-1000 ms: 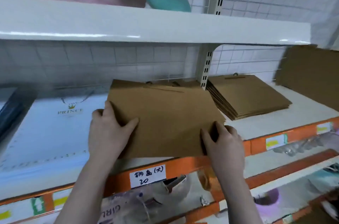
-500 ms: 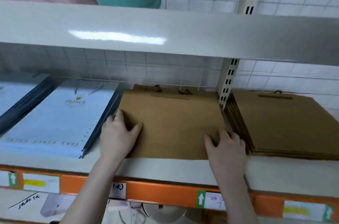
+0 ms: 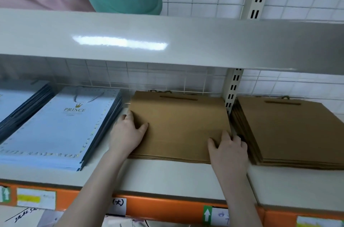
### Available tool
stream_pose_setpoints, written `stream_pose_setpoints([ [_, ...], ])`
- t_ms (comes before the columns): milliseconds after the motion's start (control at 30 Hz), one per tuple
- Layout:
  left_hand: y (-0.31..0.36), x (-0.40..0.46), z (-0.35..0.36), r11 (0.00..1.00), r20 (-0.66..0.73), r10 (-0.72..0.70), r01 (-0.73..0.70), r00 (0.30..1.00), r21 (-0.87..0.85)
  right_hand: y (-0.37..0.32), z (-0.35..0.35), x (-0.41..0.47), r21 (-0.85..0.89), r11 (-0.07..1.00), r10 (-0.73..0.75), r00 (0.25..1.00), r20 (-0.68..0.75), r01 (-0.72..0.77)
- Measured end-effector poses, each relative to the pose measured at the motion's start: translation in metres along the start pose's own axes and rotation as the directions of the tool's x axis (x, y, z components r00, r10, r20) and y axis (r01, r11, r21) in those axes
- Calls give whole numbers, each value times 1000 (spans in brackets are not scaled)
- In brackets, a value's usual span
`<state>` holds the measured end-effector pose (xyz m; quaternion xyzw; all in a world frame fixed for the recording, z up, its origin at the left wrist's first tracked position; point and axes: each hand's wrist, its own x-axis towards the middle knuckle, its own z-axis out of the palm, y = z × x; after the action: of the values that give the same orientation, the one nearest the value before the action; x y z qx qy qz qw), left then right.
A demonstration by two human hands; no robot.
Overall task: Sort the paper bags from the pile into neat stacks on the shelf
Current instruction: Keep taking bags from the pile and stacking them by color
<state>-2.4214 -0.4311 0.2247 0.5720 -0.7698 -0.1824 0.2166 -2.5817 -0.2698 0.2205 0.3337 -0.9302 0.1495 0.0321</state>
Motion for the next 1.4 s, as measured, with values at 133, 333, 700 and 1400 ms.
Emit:
stream_pose_setpoints([
  [133, 4, 13, 3, 1000, 35, 12, -12, 999, 13, -1, 3, 4, -6, 1000, 7, 1000, -3, -7],
  [333, 6, 18, 6, 999, 12, 39, -40, 999, 37, -1, 5, 9, 69, 997, 25, 1000, -9, -24],
  [700, 0, -20, -1, 989, -150, 116, -99, 982, 112, 2, 2, 1, 144, 986, -63, 992, -112, 78],
  [1400, -126, -128, -79, 979, -452, -120, 182, 884, 96, -108, 34, -107, 211, 824, -493, 848, -193, 526],
])
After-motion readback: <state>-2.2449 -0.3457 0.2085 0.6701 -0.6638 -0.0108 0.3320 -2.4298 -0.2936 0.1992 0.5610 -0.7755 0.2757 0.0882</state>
